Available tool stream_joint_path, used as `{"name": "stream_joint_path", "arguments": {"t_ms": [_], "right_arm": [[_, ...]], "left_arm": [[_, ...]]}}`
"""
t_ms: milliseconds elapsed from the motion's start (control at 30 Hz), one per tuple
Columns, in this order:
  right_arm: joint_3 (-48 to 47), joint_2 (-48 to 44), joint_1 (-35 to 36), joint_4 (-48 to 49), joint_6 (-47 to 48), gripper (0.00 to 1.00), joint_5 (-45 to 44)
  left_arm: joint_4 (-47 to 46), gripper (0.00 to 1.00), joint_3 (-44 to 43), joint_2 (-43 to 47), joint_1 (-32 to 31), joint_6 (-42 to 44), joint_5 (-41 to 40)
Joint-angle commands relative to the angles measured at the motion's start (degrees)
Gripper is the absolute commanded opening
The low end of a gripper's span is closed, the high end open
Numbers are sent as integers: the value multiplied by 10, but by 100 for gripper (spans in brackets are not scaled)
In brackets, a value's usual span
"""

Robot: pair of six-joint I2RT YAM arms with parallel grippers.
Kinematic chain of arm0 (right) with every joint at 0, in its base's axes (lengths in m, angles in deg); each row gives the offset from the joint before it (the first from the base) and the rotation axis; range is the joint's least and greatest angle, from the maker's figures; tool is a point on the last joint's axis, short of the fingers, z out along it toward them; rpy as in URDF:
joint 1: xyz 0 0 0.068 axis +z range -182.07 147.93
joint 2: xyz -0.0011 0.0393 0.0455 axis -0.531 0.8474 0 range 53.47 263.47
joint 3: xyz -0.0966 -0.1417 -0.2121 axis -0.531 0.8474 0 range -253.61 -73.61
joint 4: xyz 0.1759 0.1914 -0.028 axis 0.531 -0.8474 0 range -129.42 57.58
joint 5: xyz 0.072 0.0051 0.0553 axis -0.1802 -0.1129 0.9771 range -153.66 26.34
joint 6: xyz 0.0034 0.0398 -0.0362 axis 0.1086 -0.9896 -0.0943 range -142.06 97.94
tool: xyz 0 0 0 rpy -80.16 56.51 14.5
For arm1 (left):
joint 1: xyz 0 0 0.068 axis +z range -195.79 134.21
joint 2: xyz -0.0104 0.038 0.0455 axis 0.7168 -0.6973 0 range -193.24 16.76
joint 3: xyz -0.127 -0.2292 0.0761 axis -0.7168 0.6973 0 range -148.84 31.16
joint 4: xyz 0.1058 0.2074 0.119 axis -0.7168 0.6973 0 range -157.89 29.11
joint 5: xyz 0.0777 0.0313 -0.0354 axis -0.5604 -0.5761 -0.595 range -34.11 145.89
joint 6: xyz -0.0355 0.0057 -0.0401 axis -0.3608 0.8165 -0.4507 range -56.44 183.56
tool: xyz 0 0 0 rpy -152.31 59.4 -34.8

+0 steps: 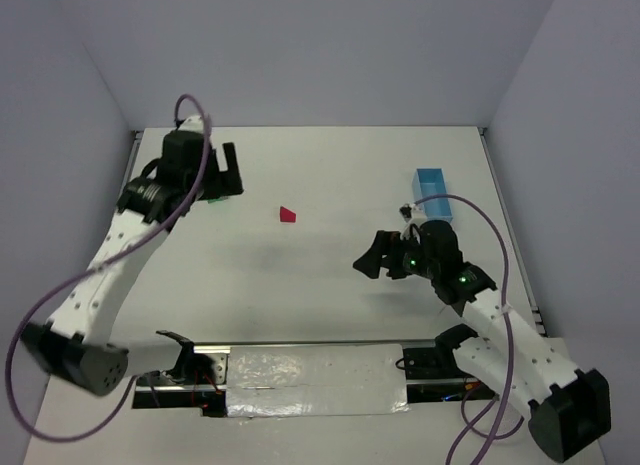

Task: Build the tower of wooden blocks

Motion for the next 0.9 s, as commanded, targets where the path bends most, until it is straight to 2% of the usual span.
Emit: {"name": "stream_joint_path", "arguments": {"t_ms": [0, 67, 100, 133, 167, 200, 300, 367, 433, 533, 733, 867], "right_arm": [[-72, 108, 43, 107, -3, 98, 2], [-163, 187, 61, 95, 70, 98, -28], [-195, 268, 72, 79, 100, 99, -35], [-225, 308, 78, 73, 129, 99, -41], [-290, 388, 82, 62, 186, 99, -45], [-321, 424, 92, 38, 211, 100, -47], [-443, 558, 108, -6, 291, 100, -70], [-520, 639, 121, -27, 337, 100, -68], [-599, 712, 147, -88, 412, 100, -85], [-678, 770, 164, -146, 477, 99, -130], [-785, 861, 164, -206, 548, 95, -77], [-854, 910, 160, -250, 571, 93, -79]], "left_arm": [[-18, 100, 83, 98, 17, -12, -26], [-32, 99, 156, 156, 19, 3, -37], [-47, 100, 178, 170, 20, 4, -37], [-52, 100, 216, 185, 22, 6, -33], [-53, 100, 231, 208, 22, 6, -25], [-63, 100, 261, 219, 23, 3, -25], [-91, 99, 309, 267, 32, 2, -6], [-84, 100, 313, 284, 34, 0, -8], [-92, 100, 318, 295, 35, 6, -9], [-93, 100, 318, 294, 35, 9, 5], [-92, 100, 315, 282, 35, 18, 22], [-92, 100, 316, 284, 35, 21, 30]]}}
